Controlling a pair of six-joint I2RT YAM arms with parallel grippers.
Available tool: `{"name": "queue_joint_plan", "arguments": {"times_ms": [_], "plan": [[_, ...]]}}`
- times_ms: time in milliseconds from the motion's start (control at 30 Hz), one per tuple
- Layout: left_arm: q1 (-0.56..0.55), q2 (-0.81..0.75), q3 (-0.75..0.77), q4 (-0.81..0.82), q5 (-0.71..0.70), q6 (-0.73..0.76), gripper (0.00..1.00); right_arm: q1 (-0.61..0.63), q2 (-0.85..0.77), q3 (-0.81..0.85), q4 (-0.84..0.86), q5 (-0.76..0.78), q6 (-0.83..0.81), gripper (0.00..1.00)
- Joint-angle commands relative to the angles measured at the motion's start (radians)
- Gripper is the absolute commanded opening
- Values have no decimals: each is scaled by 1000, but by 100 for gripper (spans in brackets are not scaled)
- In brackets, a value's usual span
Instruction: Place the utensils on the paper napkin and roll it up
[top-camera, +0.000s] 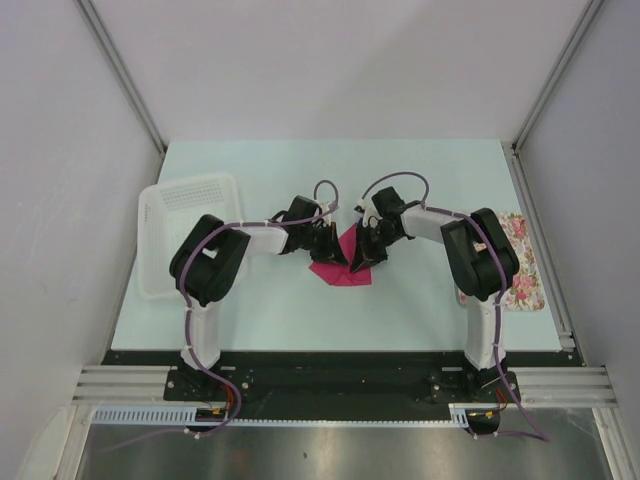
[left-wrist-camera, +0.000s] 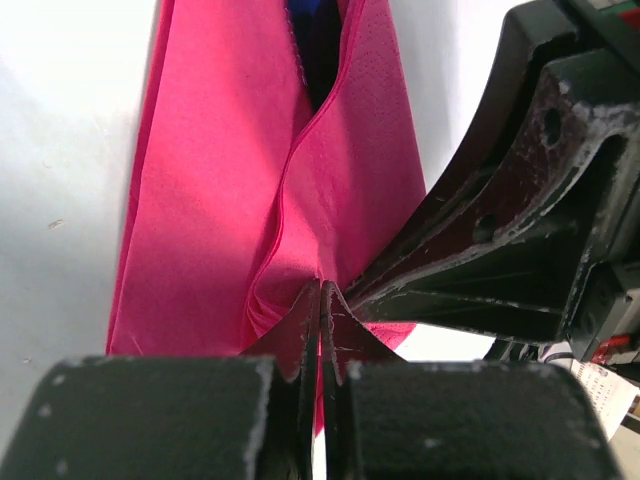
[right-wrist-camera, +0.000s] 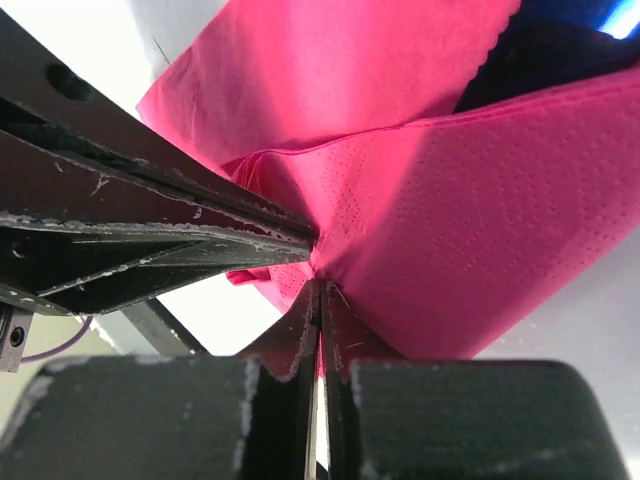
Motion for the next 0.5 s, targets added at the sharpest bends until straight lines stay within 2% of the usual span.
{"name": "queue_joint_plan", "arguments": {"times_ms": [0,67,167,267,400,467], "plan": [[12,20,-7,-46,-68,17,0,29,46,-25,-31,160,-48,0],[15,20,-7,-47,-76,20,0,29,71,-26,-67,238,-67,0],[20,20,-6,-49,-76,19,0,27,85,-22,-90,272,-88,0],[20,18,-1,-47,-71,23,0,23,68,18,-98,188,-96,3],[20,23,2,-43,-61,23,0,20,-16,82,-97,38,-88,15],[20,29,8,-46,-58,26,0,23,-41,89,-92,-18,-76,16]]}}
